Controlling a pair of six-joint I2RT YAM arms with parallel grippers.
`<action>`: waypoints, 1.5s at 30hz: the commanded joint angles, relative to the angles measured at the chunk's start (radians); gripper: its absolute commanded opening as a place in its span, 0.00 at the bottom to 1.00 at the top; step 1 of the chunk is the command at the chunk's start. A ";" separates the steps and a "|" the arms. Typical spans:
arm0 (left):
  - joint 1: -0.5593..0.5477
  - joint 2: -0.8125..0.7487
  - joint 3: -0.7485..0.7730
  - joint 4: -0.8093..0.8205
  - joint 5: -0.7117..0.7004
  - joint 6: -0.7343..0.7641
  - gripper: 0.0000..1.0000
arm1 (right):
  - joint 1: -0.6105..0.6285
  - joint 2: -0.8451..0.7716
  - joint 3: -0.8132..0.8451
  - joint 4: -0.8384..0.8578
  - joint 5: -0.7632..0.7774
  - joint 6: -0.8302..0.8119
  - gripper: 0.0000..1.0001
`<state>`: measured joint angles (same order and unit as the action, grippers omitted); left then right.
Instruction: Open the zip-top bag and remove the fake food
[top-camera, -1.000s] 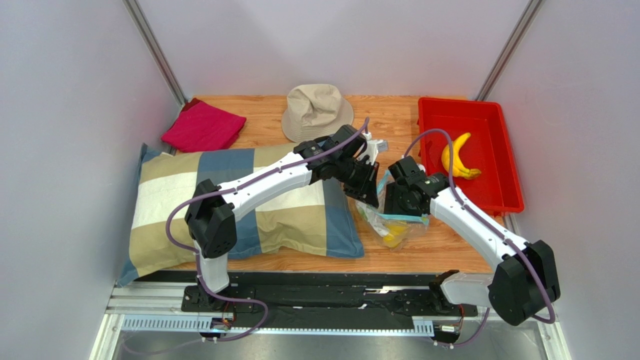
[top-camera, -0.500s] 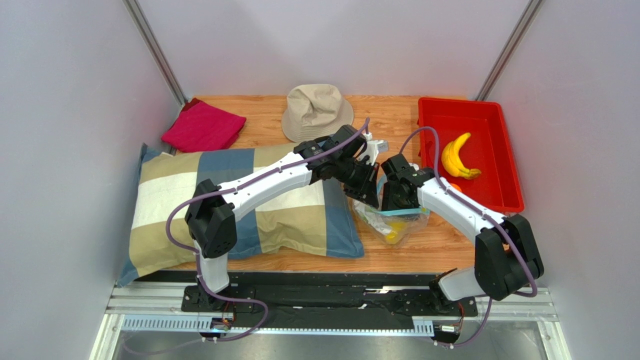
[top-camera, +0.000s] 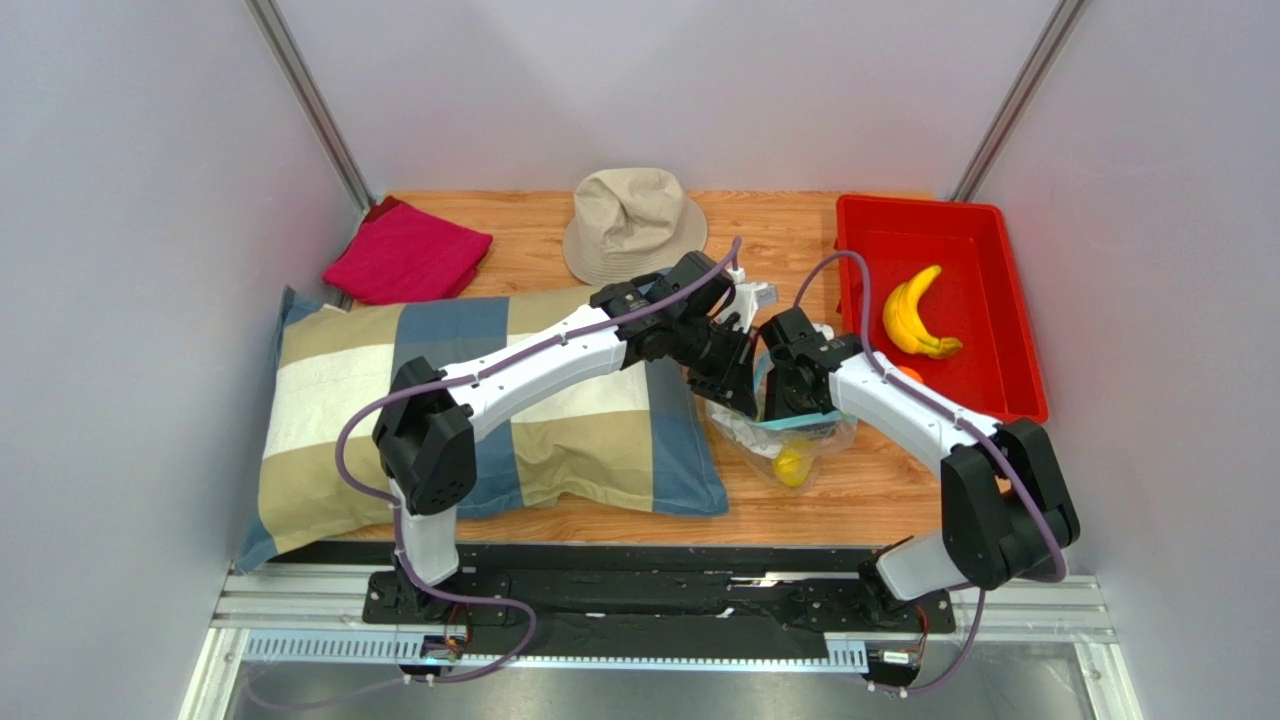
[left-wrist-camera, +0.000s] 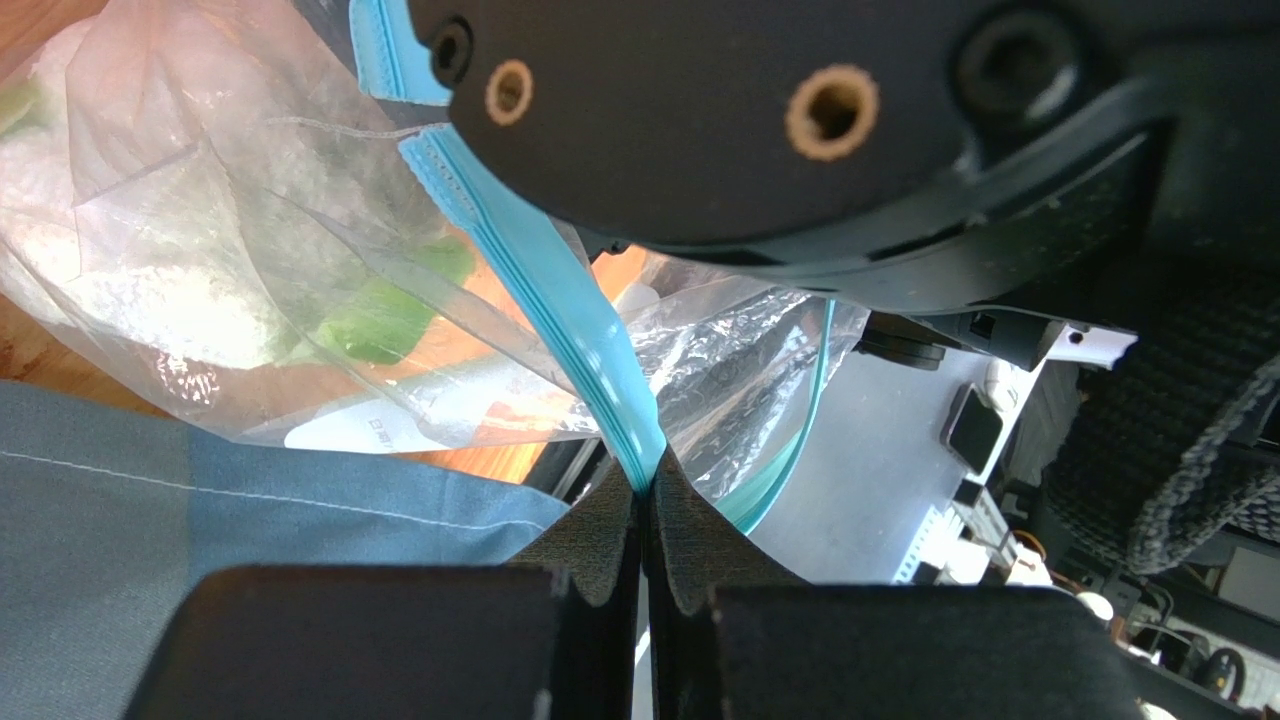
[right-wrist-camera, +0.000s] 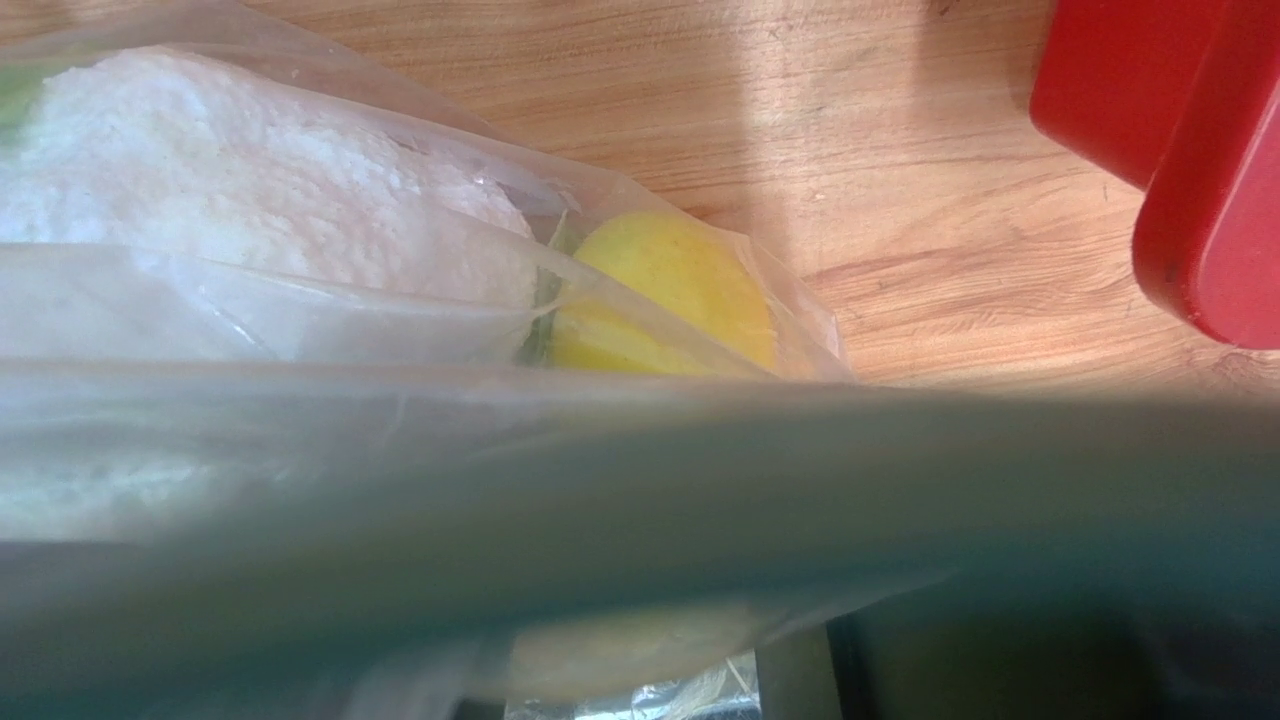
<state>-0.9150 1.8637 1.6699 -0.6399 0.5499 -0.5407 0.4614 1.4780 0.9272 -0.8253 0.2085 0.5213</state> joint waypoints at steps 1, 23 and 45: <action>-0.005 -0.003 -0.001 0.000 0.027 0.007 0.00 | -0.001 0.125 -0.128 0.106 -0.026 0.009 0.56; -0.005 -0.029 0.011 0.000 -0.019 -0.021 0.00 | 0.006 -0.448 0.007 0.089 -0.319 -0.090 0.00; -0.004 0.008 0.148 -0.105 -0.070 0.067 0.00 | -0.027 -0.507 0.418 0.016 0.122 -0.034 0.00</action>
<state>-0.9157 1.8668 1.7130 -0.7002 0.4911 -0.5385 0.4622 0.8833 1.2304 -0.7242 0.0757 0.4496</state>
